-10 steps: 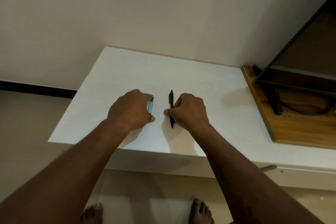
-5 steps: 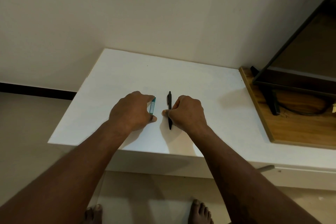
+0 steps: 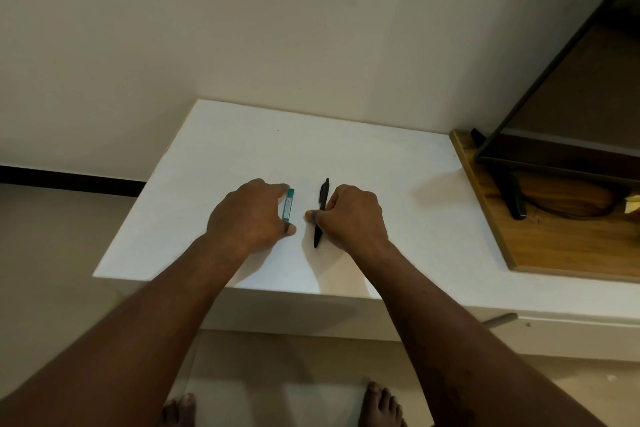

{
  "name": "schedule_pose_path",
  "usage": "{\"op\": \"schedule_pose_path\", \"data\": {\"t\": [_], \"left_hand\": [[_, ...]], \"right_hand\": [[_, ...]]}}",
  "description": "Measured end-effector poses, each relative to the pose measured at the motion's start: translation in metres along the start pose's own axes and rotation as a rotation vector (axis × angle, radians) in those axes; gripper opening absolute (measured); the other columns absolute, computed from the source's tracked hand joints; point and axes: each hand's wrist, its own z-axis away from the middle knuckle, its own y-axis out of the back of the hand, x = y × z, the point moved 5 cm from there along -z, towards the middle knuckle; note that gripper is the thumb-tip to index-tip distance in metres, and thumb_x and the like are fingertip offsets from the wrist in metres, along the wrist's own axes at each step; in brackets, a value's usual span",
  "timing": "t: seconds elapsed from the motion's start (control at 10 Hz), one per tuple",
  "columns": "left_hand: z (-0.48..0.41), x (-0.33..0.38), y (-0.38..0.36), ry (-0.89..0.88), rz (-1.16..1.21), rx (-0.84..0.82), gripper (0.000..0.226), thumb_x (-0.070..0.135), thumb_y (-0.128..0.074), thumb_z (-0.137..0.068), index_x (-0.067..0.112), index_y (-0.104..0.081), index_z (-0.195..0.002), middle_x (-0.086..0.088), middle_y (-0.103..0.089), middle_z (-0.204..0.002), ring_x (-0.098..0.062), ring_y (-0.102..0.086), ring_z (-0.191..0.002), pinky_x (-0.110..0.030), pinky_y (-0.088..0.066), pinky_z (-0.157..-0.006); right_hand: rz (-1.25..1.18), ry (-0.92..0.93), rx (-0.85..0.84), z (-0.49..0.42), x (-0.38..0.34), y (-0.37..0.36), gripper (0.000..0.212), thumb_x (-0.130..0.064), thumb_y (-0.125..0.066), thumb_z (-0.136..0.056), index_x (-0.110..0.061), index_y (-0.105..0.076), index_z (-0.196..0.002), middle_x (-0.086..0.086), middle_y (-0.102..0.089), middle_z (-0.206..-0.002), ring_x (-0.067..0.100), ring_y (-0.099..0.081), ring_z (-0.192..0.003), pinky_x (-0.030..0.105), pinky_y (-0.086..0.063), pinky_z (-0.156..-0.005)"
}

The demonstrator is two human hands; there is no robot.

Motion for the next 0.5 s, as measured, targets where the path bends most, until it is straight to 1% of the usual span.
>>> {"op": "schedule_pose_path", "data": {"t": [0.1, 0.2, 0.3, 0.4, 0.5], "left_hand": [[0.0, 0.0, 0.0, 0.0, -0.006, 0.002, 0.087, 0.056, -0.08, -0.079, 0.032, -0.043, -0.154, -0.003, -0.062, -0.129, -0.025, -0.062, -0.115, -0.04, -0.054, -0.091], [0.002, 0.002, 0.001, 0.005, -0.01, 0.011, 0.088, 0.056, -0.081, -0.078, 0.031, -0.043, -0.154, -0.004, -0.062, -0.13, -0.026, -0.062, -0.116, -0.04, -0.054, -0.089], [0.004, 0.004, 0.0, 0.02, -0.012, -0.003, 0.089, 0.056, -0.08, -0.078, 0.03, -0.043, -0.155, -0.005, -0.06, -0.134, -0.027, -0.061, -0.119, -0.041, -0.053, -0.09], [0.016, 0.003, 0.004, 0.053, -0.008, -0.011, 0.085, 0.055, -0.079, -0.08, 0.03, -0.043, -0.154, -0.006, -0.055, -0.139, -0.03, -0.06, -0.122, -0.041, -0.053, -0.09], [0.031, 0.005, 0.005, 0.069, 0.006, 0.008, 0.082, 0.05, -0.079, -0.083, 0.029, -0.042, -0.154, -0.006, -0.053, -0.14, -0.03, -0.06, -0.123, -0.041, -0.054, -0.09]], "right_hand": [[0.014, 0.014, -0.008, 0.0, -0.002, 0.001, 0.041, -0.052, -0.082, -0.082, -0.021, -0.055, -0.081, -0.008, -0.053, -0.073, 0.007, -0.048, -0.064, 0.022, -0.03, -0.049], [0.002, 0.025, -0.02, 0.002, -0.003, 0.004, 0.046, -0.057, -0.08, -0.082, -0.018, -0.059, -0.092, -0.007, -0.054, -0.074, 0.012, -0.055, -0.075, 0.023, -0.031, -0.051], [-0.021, 0.027, -0.02, 0.005, -0.003, 0.007, 0.047, -0.059, -0.079, -0.083, -0.018, -0.061, -0.094, -0.009, -0.055, -0.075, 0.01, -0.054, -0.075, 0.023, -0.032, -0.052], [-0.074, 0.016, -0.006, 0.018, 0.0, 0.013, 0.045, -0.059, -0.077, -0.085, -0.019, -0.064, -0.101, -0.009, -0.06, -0.083, 0.01, -0.055, -0.079, 0.023, -0.036, -0.056], [-0.115, 0.015, 0.002, 0.032, 0.007, 0.015, 0.048, -0.056, -0.077, -0.086, -0.018, -0.068, -0.115, -0.002, -0.07, -0.102, 0.017, -0.062, -0.095, 0.027, -0.044, -0.068]]}}
